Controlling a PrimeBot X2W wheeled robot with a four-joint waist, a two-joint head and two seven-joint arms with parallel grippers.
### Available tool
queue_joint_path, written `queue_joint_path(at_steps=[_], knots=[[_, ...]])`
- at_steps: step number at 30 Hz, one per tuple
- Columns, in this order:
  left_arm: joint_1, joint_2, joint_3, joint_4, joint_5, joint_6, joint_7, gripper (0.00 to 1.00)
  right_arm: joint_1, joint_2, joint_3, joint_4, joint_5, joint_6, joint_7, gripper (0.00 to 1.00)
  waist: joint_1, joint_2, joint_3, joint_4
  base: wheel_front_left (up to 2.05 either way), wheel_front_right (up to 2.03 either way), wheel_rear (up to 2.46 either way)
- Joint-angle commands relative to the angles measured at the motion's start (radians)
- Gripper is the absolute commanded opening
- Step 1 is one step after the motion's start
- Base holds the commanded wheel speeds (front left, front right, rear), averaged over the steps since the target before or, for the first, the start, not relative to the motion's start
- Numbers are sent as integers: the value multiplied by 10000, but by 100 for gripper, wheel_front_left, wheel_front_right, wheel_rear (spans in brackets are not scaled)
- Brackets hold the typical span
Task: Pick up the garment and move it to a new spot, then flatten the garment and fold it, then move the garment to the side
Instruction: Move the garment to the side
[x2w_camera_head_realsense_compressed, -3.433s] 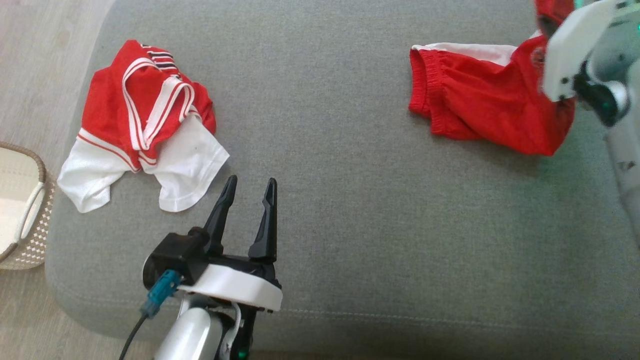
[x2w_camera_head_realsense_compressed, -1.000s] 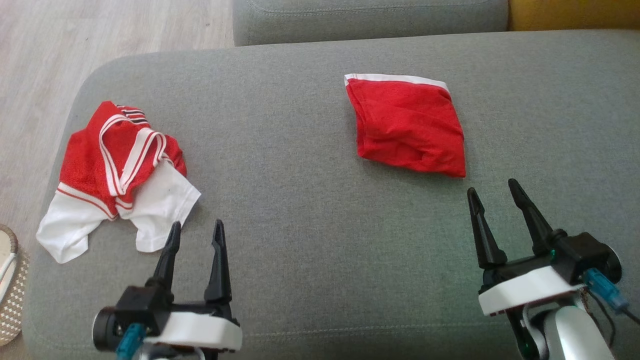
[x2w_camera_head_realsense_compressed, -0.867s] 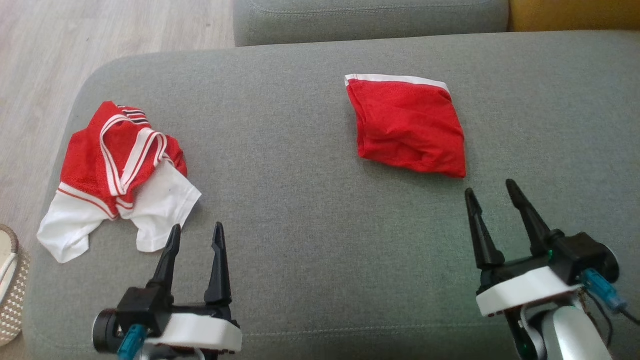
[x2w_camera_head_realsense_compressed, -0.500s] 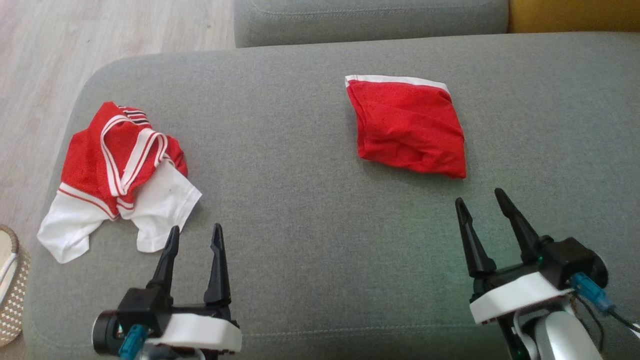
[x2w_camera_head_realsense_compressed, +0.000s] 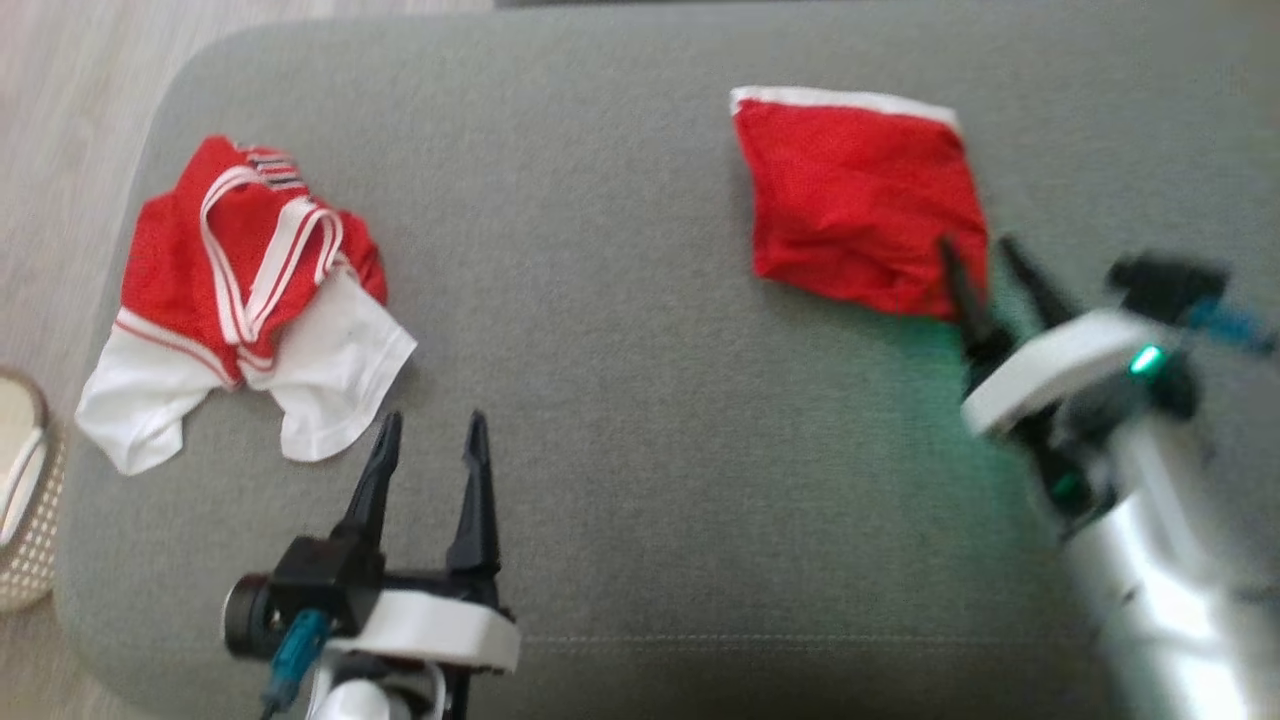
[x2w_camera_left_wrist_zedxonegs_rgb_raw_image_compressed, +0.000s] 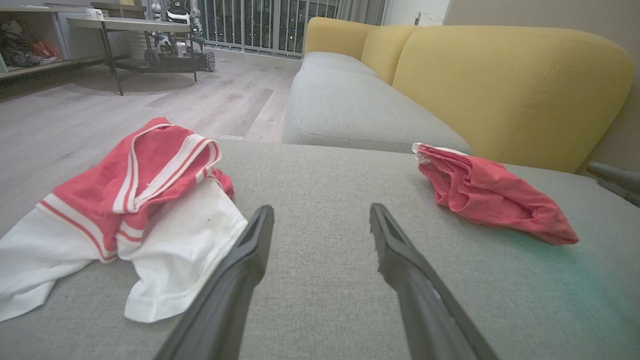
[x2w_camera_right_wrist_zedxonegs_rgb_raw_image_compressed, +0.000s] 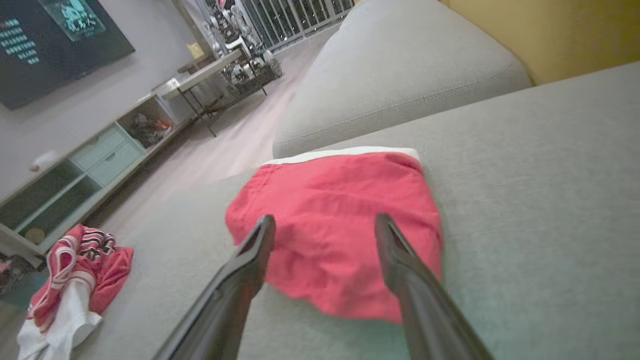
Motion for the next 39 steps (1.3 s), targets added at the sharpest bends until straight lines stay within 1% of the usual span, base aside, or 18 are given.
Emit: queue_joint_path(at_steps=[1, 4, 8, 12, 16, 17, 19, 20, 27, 34, 37, 38, 39], knots=[[-559, 22, 162, -316, -73, 61, -51, 100, -763, -349, 21, 110, 167, -4, 389, 100, 0, 0, 415, 338, 0, 0, 0], [-796, 22, -47, -272, -154, 109, -51, 100, -1739, -728, -450, 1039, 578, -4, 1300, 100, 0, 0, 791, 589, 0, 0, 0], [-1114, 22, -333, -151, -223, 99, -51, 100, -2791, -1383, -647, 2176, 580, -4, 2404, 100, 0, 0, 1247, 907, 0, 0, 0], [-1381, 22, -585, -79, -292, 105, -51, 100, -3530, -1888, -691, 3111, 239, -4, 2823, 100, 0, 0, 1549, 1169, 0, 0, 0], [-1529, 22, -725, -11, -341, 126, -51, 100, -3820, -2052, -319, 3783, -79, -4, 3339, 100, 0, 0, 1626, 1323, 0, 0, 0], [-1551, 22, -735, 0, -358, 142, -51, 100, -3818, -2085, -155, 3862, -119, -4, 3491, 81, 0, 0, 1627, 1336, 0, 0, 0], [-1574, 22, -729, 7, -378, 187, -51, 100, -3754, -2200, 264, 3824, -161, -4, 3672, 35, 0, 0, 1616, 1319, 0, 0, 0], [-1573, 22, -719, 6, -386, 209, -51, 100, -3700, -2265, 420, 3762, -141, -4, 3673, 0, 0, 0, 1594, 1293, 0, 0, 0], [-1506, 22, -602, -19, -354, 213, -51, 100, -3312, -2843, 990, 3086, 203, -4, 3563, 0, 0, 0, 1432, 896, 0, 0, 0], [-1556, 22, -358, -55, -149, 66, -51, 100, -2784, -4085, 1394, 1649, 665, -4, 3917, 0, 0, 0, 1475, 27, 0, 0, 0], [-1598, 22, -255, -63, -31, -30, -51, 100, -2536, -4688, 1377, 972, 915, -4, 4080, 0, 0, 0, 1534, -390, 0, 0, 0], [-1638, 22, -191, -62, 51, -96, -51, 100, -2415, -5030, 1290, 577, 1037, -4, 4144, 0, 0, 0, 1589, -653, 0, 0, 0], [-1664, 22, -173, -51, 79, -135, -51, 100, -2368, -5178, 1205, 414, 1065, -4, 4147, 0, 0, 0, 1617, -760, 0, 0, 0]])
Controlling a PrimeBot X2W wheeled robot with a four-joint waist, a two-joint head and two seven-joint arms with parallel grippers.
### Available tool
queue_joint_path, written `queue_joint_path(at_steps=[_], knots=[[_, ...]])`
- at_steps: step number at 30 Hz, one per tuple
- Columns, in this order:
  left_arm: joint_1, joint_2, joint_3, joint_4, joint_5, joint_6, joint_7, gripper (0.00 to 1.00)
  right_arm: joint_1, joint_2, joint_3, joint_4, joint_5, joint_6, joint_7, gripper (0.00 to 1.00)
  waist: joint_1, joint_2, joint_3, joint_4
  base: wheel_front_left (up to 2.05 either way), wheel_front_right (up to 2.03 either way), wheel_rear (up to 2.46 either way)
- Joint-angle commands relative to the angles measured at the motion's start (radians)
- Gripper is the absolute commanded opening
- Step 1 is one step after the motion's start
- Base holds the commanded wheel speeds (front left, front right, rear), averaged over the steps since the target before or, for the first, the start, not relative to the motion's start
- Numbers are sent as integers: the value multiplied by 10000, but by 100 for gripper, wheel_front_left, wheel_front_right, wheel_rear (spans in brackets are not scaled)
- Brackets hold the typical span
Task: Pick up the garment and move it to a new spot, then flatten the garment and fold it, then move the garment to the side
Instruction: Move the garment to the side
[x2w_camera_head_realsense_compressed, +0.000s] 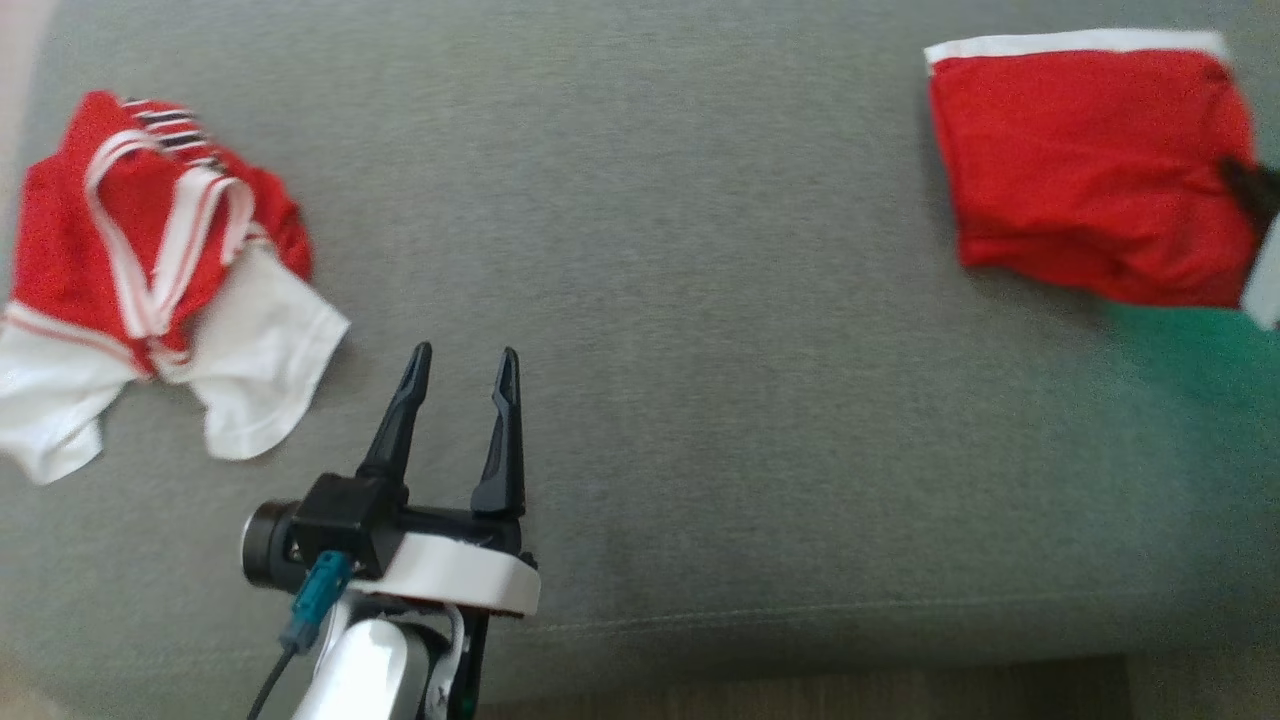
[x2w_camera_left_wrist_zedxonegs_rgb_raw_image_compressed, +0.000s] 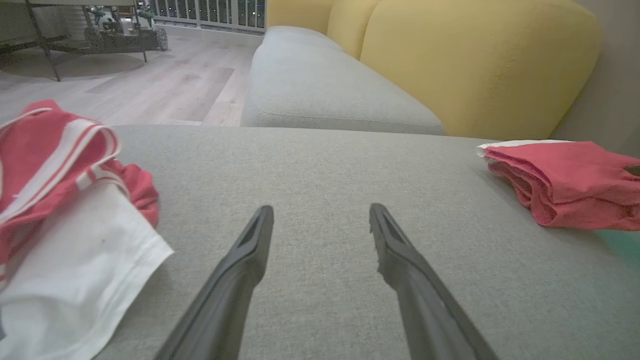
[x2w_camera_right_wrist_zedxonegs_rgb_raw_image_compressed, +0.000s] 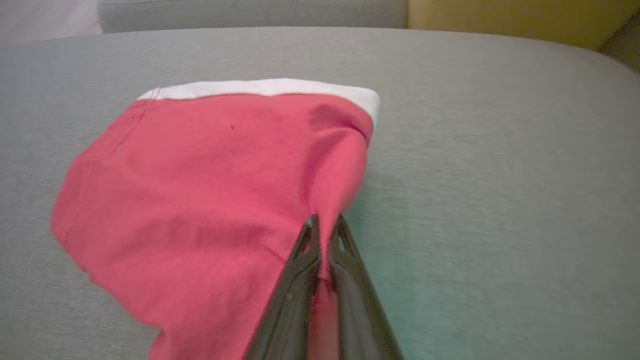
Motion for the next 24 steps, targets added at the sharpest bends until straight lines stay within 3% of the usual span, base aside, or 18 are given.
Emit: queue_joint_path(at_steps=[1, 5, 12, 24], knots=[[-374, 30, 381, -316, 110, -76, -51, 100, 146, -468, -116, -560, 78, -4, 21, 0, 0, 0, 122, -391, 0, 0, 0], [-496, 29, 452, -317, 227, -189, -51, 100, 241, -844, -435, -950, -104, -4, -106, 0, 0, 0, 260, -722, 0, 0, 0], [-637, 29, 594, -347, 383, -292, -51, 100, 359, -876, -781, -1641, -679, -4, -166, 0, 0, 0, 562, -1062, 0, 0, 0], [-957, 29, 567, -342, 369, -355, -51, 100, 481, -677, -1888, -2313, -3222, -4, -781, 0, 0, 0, 1036, -1266, 0, 0, 0]])
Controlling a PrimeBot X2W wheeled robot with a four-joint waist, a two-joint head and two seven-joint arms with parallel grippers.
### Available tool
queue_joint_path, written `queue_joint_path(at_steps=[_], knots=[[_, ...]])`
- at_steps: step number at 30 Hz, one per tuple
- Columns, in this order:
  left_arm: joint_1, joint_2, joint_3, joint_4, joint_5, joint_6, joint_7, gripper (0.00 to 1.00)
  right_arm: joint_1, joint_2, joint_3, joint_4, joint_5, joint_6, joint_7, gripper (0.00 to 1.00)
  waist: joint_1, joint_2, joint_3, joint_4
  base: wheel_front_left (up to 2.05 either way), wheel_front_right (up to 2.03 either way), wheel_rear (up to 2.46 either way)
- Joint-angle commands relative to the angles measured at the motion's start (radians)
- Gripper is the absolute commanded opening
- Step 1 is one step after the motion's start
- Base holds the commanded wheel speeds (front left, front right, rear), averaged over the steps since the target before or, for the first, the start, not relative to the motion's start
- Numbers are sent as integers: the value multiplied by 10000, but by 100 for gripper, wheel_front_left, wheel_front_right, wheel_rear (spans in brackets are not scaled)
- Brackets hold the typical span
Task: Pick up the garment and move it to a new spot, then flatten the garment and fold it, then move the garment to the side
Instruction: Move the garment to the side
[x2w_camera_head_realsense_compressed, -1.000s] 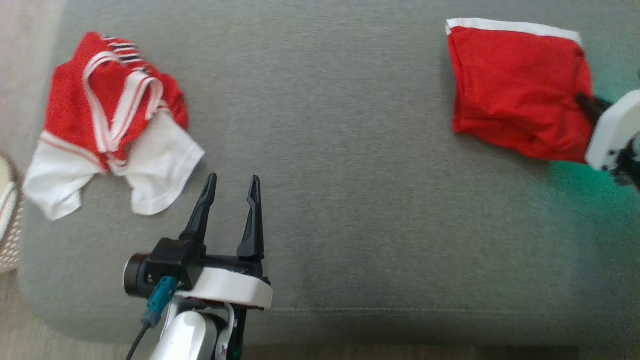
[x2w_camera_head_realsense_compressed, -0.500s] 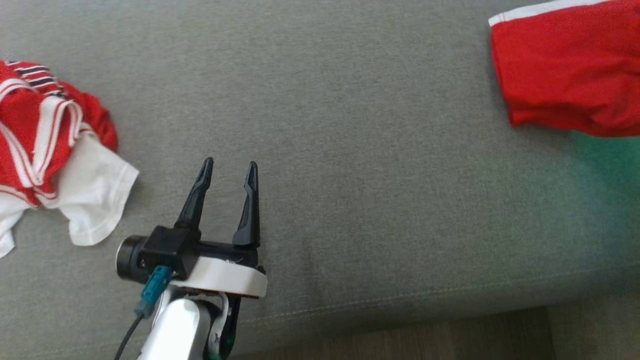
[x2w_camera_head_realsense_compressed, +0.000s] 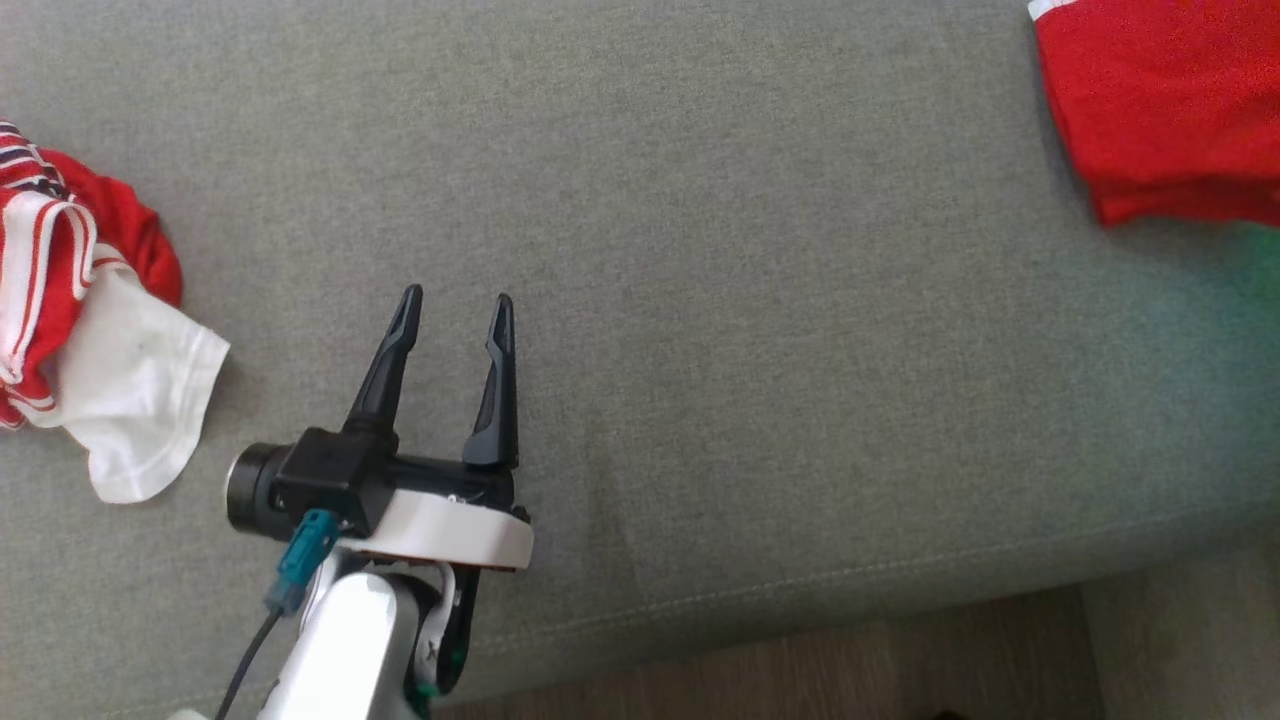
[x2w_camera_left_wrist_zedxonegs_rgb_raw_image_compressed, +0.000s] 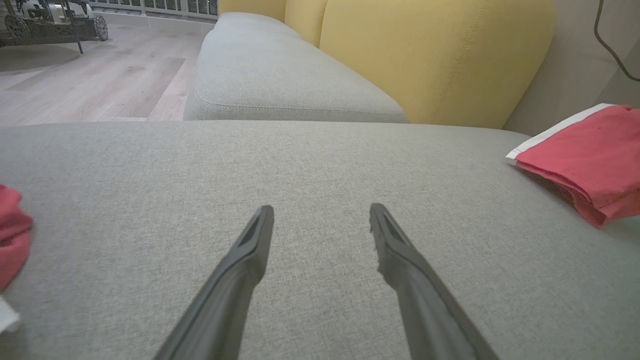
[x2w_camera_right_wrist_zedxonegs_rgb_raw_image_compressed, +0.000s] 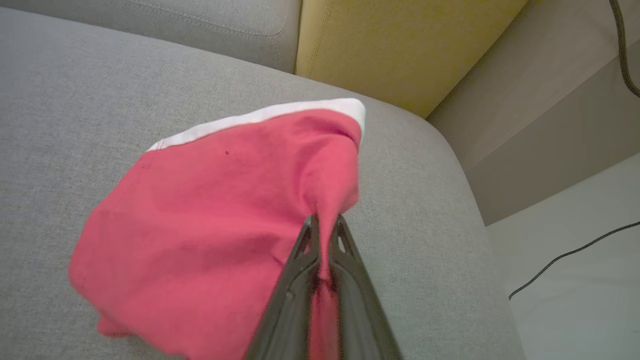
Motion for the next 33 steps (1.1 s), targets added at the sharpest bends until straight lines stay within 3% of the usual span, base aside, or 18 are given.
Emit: queue_joint_path(at_steps=[1, 12, 13, 14, 15, 16, 25, 33], knots=[[-236, 31, 345, -329, 77, -29, -51, 100, 162, -149, -179, -410, -259, -4, -141, 0, 0, 0, 67, 1, 0, 0, 0], [-350, 31, 435, -318, 22, -42, -51, 100, 313, 92, -1053, -588, -1808, -4, -423, 0, 0, 0, 198, 117, 0, 0, 0], [-352, 31, 419, -313, 2, -43, -51, 100, 312, 152, -1193, -546, -2024, -4, -416, 13, 0, 0, 185, 131, 0, 0, 0], [-350, 31, 400, -308, -17, -43, -51, 100, 329, 213, -1307, -499, -2255, -4, -378, 45, 0, 0, 164, 147, 0, 0, 0], [-342, 31, 384, -301, -35, -39, -51, 100, 344, 302, -1451, -466, -2469, -4, -359, 97, 0, 0, 127, 161, 0, 0, 0], [-331, 31, 374, -294, -51, -32, -51, 100, 366, 398, -1602, -465, -2700, -4, -362, 100, 0, 0, 92, 170, 0, 0, 0], [-110, 31, 396, -277, -125, 34, -51, 100, 557, 1558, -2354, -1088, -4933, -4, -1786, 100, 0, 0, -512, 248, 0, 0, 0], [348, 31, 524, -267, -260, 333, -51, 100, 1279, 3768, -1251, -1550, -4529, -4, -3877, 100, 0, 0, -1433, 504, 0, 0, 0]])
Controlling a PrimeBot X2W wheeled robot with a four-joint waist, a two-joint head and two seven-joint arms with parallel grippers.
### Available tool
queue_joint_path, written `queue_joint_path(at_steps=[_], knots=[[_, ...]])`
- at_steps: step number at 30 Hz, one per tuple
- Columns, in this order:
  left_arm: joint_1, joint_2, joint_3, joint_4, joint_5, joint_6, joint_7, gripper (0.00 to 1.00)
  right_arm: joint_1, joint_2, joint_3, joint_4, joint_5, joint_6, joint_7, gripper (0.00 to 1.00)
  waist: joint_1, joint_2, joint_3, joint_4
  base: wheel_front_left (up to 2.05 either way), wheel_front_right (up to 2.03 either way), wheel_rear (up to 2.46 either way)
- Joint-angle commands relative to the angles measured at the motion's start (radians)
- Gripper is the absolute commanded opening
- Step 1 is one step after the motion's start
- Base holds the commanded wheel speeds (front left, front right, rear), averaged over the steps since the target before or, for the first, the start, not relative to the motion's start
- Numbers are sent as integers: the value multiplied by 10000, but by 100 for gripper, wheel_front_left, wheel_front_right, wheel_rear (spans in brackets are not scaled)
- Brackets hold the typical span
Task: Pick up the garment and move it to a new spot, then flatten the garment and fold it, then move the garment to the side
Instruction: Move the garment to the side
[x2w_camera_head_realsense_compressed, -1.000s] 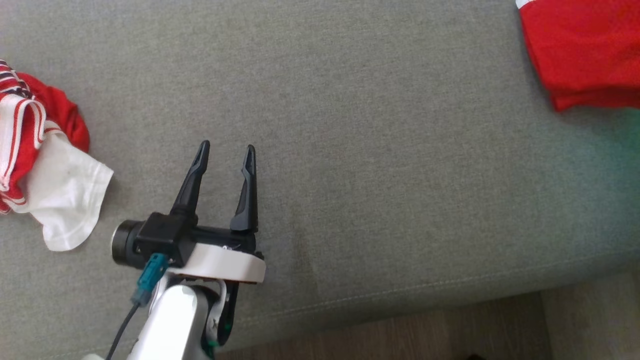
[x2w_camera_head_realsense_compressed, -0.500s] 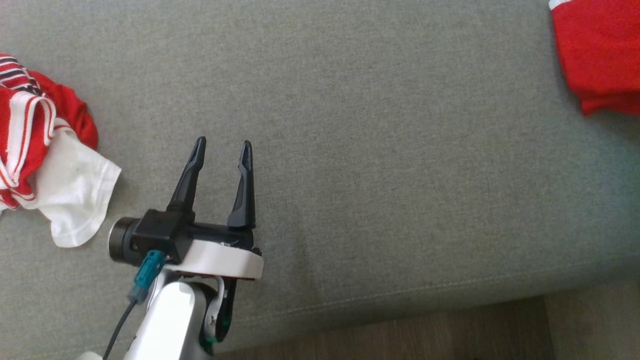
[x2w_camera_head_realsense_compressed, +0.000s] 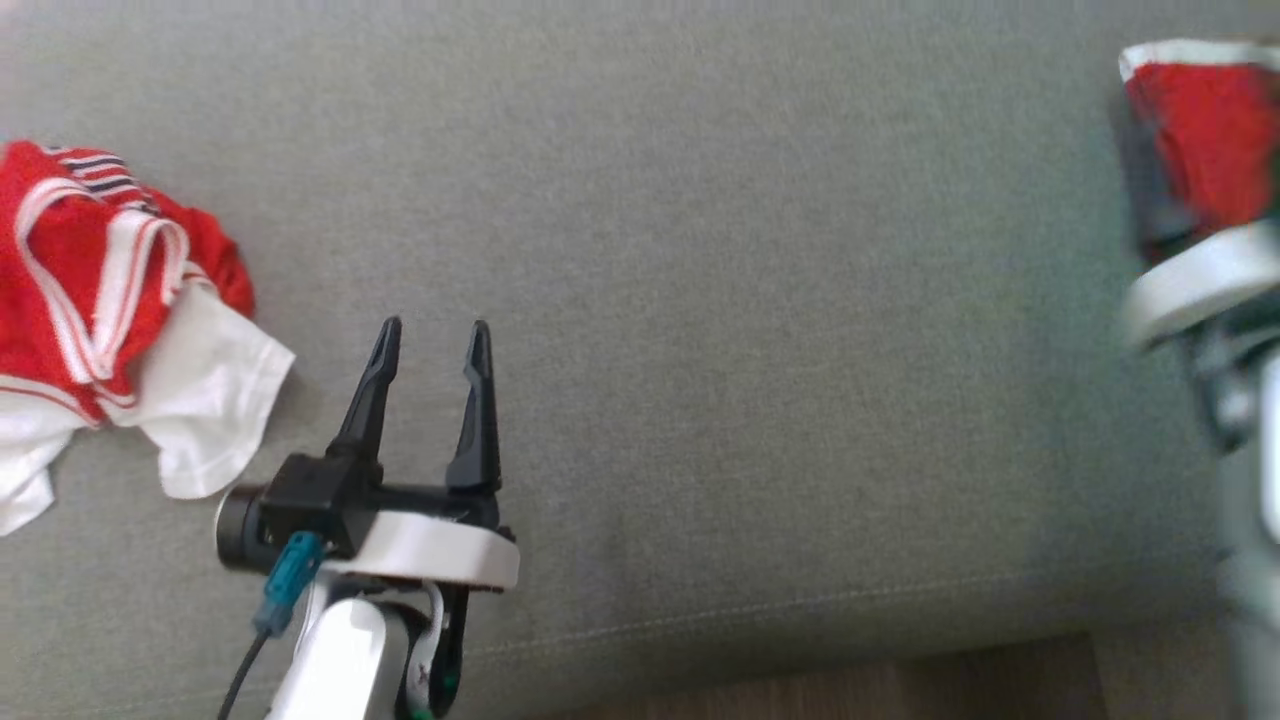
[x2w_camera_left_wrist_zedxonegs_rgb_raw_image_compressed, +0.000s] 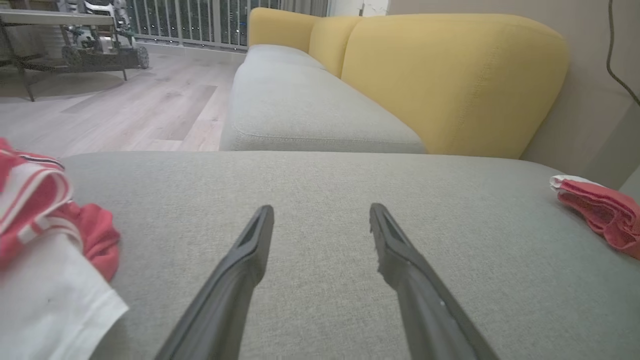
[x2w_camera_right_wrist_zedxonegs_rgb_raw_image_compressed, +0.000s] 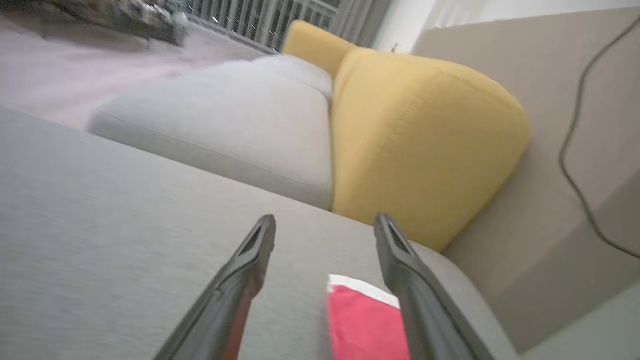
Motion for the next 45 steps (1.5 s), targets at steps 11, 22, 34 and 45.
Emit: queue_joint_path(at_steps=[11, 22, 34, 45], knots=[[775, 33, 812, -632, -172, 754, -51, 100, 2375, 1795, 2036, -659, 2274, -4, -1761, 100, 0, 0, -1673, 1013, 0, 0, 0], [1770, 33, 1132, -1012, 130, 389, -51, 100, 4608, 2004, 1649, -1878, 3213, -4, -1767, 100, 0, 0, -2514, 1412, 0, 0, 0], [2552, 33, 1593, -439, 225, -314, -51, 100, 5889, 2007, 1593, -1809, 3478, -4, -1768, 100, 0, 0, -3117, 1113, 0, 0, 0], [2523, 33, 1636, -275, 351, -230, -51, 100, 5947, 2008, 1619, -1741, 3595, -4, -1769, 100, 0, 0, -3163, 1040, 0, 0, 0]])
